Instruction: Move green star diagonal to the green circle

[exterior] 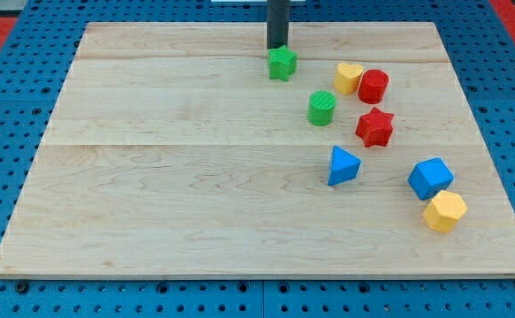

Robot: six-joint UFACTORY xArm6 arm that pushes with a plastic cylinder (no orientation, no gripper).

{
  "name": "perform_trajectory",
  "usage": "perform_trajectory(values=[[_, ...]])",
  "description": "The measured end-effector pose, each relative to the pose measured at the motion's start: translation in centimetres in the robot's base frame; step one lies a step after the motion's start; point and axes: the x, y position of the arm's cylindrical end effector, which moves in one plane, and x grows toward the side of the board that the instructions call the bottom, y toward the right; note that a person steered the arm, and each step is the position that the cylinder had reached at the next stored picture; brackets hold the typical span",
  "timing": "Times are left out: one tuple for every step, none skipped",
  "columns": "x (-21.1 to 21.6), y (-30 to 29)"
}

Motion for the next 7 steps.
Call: perform_trajectory(values=[[1.2,0.0],[3.8,0.0],[4.4,-0.2],[4.6,-2.9],[8.3,-4.2],[12.4,-4.2],[15.4,-4.2]])
